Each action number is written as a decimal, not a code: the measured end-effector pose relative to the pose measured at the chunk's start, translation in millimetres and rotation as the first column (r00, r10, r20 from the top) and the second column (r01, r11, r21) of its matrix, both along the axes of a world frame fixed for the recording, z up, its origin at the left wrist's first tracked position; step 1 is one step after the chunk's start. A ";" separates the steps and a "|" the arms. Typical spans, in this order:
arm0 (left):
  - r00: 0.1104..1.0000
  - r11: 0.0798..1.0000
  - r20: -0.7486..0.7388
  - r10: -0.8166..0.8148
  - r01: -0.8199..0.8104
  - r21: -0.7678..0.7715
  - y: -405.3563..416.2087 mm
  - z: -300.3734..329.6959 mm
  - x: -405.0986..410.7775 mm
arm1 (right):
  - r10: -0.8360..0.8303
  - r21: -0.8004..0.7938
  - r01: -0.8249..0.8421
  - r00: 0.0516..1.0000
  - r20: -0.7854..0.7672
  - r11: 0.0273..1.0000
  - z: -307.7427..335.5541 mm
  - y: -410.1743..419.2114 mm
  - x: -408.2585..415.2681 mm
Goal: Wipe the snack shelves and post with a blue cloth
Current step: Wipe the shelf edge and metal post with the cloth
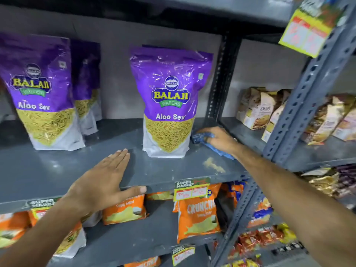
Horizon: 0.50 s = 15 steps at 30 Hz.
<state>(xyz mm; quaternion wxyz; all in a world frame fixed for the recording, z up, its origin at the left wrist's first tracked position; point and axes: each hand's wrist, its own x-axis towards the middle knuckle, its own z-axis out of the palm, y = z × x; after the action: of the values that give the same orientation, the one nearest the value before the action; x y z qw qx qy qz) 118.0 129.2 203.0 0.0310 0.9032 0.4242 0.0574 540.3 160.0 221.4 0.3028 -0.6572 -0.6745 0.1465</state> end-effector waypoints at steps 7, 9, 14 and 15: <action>1.000 1.000 -0.016 -0.005 0.005 -0.011 4.4 -3.4 -1.7 | -0.374 0.192 0.516 0.787 -0.490 0.835 9.8 -35.6 5.6; 1.000 1.000 -0.028 -0.003 0.002 -0.029 4.3 -1.6 -1.6 | -0.605 0.066 0.657 0.726 -0.327 0.751 1.7 -37.8 15.0; 0.999 1.000 -0.041 0.000 -0.001 -0.023 7.4 -3.4 -2.0 | -0.557 -0.016 0.560 0.826 0.090 0.828 0.9 -41.2 1.3; 0.999 1.000 -0.043 0.000 -0.001 -0.024 7.6 -4.0 -2.2 | -0.519 -0.016 0.522 0.850 0.084 0.853 3.8 -42.1 -3.8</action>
<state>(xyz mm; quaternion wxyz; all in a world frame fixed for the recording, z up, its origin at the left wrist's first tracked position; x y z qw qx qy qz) 115.8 136.8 199.0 0.0328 0.9038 0.4255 0.0327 536.6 117.9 225.2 0.2923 -0.8261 -0.4796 0.0466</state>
